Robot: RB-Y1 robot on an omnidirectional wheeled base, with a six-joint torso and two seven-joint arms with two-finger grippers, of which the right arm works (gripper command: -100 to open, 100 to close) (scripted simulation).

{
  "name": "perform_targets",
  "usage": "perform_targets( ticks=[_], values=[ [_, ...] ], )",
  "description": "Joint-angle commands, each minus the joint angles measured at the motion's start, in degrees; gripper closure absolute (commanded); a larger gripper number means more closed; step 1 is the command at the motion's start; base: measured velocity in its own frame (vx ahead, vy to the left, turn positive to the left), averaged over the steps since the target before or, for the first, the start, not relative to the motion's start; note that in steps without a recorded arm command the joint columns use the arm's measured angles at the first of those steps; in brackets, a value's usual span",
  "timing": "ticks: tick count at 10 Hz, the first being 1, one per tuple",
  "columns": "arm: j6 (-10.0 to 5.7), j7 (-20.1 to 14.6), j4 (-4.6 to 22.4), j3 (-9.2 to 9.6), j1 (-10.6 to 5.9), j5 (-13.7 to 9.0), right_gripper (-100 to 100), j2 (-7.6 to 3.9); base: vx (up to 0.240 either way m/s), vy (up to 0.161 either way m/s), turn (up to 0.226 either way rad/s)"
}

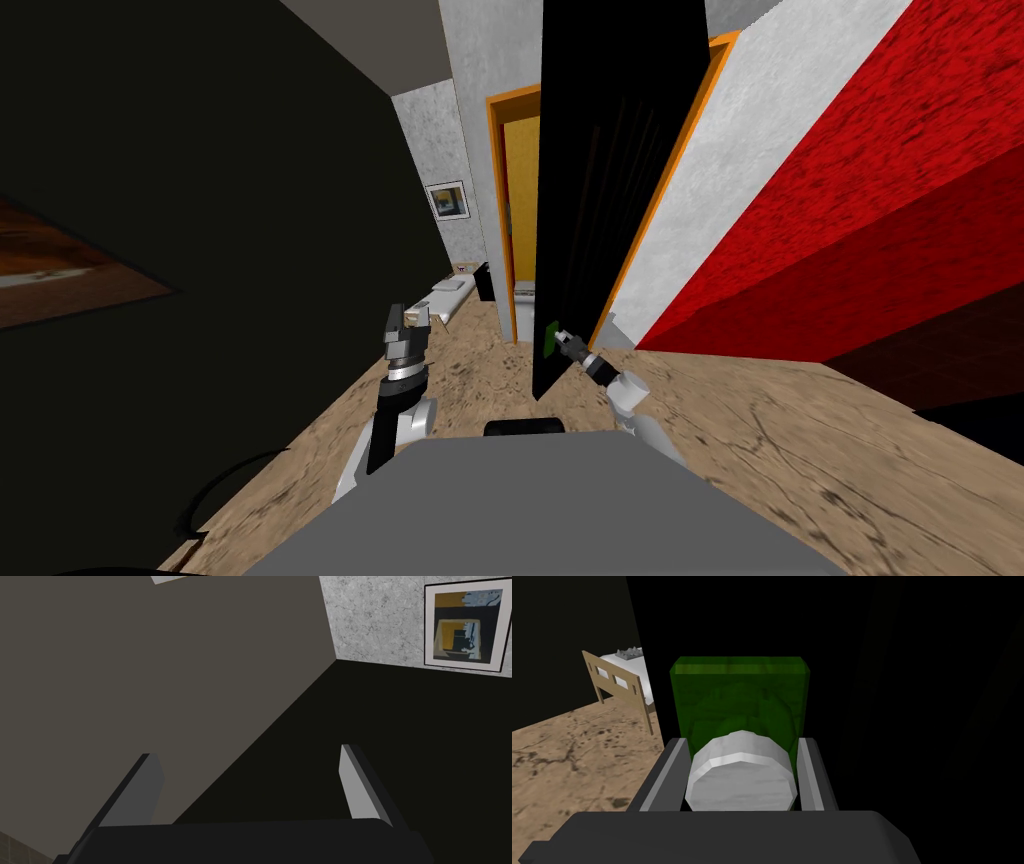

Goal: Pull the door open

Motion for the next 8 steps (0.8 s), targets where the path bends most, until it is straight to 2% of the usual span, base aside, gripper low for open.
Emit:
perform_targets(
  ticks=[1, 2, 3, 4, 6, 8],
  values=[
    [1.65, -1.89, 0.89, 1.6, -0.27, 0.85, 100, -0.71, -0.052, -0.197, 0.09],
    [2.16, -2.69, 0.93, 2.12, -0.37, 1.16, 100, -1.11, -0.008, -0.193, 0.11],
    [1.21, -2.15, 0.35, 1.74, -0.33, 1.05, 100, -0.71, 0.001, -0.077, 0.048],
    [3.1, -2.28, 1.25, 2.41, -0.61, 0.75, 100, -1.56, -0.004, 0.004, -0.122],
    [5.4, -2.24, 2.43, 2.96, -1.06, 0.19, 100, -2.83, -0.009, 0.026, -0.133],
    [8.38, -2.19, 3.94, 3.68, -1.64, -0.53, 100, -4.46, -0.015, 0.002, -0.145]
  ],
)
